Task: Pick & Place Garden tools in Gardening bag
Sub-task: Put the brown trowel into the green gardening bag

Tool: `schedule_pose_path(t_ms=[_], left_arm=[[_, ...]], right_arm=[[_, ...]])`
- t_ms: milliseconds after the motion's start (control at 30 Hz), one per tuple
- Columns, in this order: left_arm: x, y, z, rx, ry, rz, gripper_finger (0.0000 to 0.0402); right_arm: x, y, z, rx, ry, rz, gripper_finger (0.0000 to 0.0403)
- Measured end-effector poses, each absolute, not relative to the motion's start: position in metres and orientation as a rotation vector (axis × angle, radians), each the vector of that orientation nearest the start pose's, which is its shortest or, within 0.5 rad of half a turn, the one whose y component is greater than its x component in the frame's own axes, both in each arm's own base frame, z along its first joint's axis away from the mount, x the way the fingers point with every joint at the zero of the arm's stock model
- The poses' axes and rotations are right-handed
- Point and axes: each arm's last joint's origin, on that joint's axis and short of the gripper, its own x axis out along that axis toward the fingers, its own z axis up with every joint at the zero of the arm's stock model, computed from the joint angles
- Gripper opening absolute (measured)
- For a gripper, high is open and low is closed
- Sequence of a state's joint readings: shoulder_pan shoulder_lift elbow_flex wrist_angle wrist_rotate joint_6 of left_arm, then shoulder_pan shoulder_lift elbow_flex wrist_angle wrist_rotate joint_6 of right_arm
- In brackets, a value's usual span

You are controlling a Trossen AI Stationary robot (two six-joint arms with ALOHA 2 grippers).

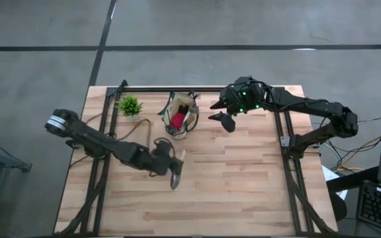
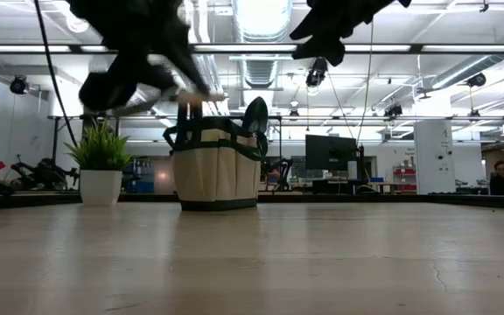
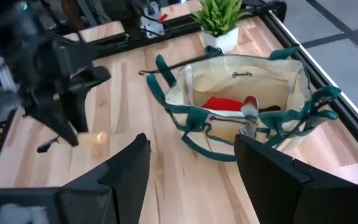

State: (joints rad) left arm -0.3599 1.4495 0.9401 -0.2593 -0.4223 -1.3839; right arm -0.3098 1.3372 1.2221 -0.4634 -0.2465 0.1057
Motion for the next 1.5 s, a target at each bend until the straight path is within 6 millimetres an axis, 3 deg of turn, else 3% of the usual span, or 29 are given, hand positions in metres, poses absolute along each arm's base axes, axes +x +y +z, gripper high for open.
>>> schedule_pose_path(t_ms=[267, 567, 833, 1033, 1267, 1500], left_arm=[[0.260, -0.073, 0.289, -1.087, 0.168, 0.565, 0.0067], [0.237, -0.059, 0.342, -1.118, -0.208, 0.542, 0.0068], [0.228, -0.049, 0.363, -1.121, -0.394, 0.582, 0.0068], [0.226, -0.043, 0.377, -1.101, -0.538, 0.628, 0.0068], [0.218, -0.035, 0.402, -0.988, -0.691, 0.611, 0.0068], [0.210, -0.024, 0.417, -0.882, -0.795, 0.620, 0.0068]], right_arm=[[0.271, -0.069, 0.366, 0.199, 0.382, -0.030, 0.0221], [0.279, -0.057, 0.377, 0.178, 0.259, 0.026, 0.0219], [0.290, -0.028, 0.394, -0.210, 0.046, 0.146, 0.0219], [0.290, -0.027, 0.398, -0.145, 0.025, 0.075, 0.0219], [0.298, -0.021, 0.395, -0.281, 0.000, 0.096, 0.0219], [0.311, -0.022, 0.402, -0.122, -0.165, 0.085, 0.0219]])
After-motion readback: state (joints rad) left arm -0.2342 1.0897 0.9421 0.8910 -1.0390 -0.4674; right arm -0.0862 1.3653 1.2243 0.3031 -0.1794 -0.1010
